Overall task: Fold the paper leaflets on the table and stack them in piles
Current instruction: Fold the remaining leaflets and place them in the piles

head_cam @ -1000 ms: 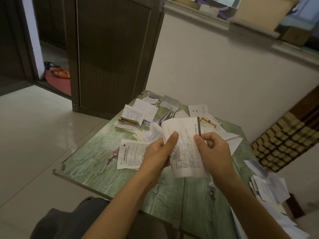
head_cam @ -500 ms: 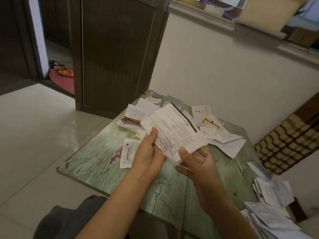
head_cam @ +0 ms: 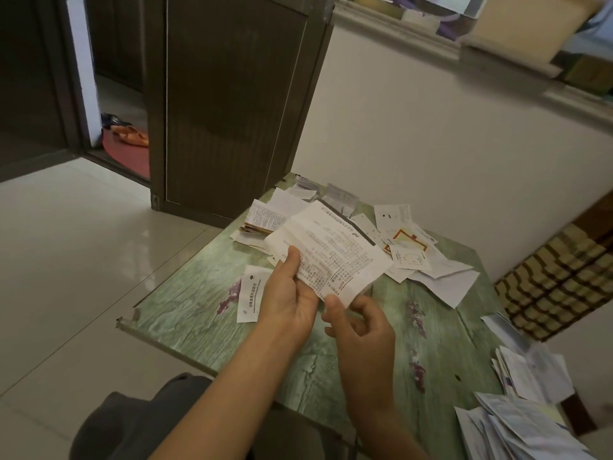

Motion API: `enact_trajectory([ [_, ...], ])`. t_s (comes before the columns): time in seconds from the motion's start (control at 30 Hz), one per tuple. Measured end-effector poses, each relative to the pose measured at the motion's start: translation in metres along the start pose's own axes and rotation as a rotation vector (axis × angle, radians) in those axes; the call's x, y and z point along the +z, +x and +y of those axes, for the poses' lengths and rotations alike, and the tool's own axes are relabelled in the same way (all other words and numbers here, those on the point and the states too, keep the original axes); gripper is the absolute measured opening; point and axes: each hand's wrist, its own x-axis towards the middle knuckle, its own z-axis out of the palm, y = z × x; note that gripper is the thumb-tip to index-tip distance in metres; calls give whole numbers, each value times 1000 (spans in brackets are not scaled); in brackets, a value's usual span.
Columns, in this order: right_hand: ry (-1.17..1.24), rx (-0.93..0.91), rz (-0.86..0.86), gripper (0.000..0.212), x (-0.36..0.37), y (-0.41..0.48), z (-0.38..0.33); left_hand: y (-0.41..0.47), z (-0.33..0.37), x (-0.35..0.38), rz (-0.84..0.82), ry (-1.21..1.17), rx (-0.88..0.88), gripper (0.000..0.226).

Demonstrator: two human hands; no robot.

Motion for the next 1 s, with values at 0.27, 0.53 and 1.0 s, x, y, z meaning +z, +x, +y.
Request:
enact_trajectory([
  [0.27, 87, 149, 106, 20, -4, 6, 10, 1, -5, -2, 17, 201, 111, 16],
  [0.53, 150, 166, 111, 17, -3, 1, 5, -5, -4, -1, -1, 319, 252, 18],
  [1.0, -5, 302, -410, 35, -66, 43, -23, -12, 8, -5, -279, 1040, 61, 19],
])
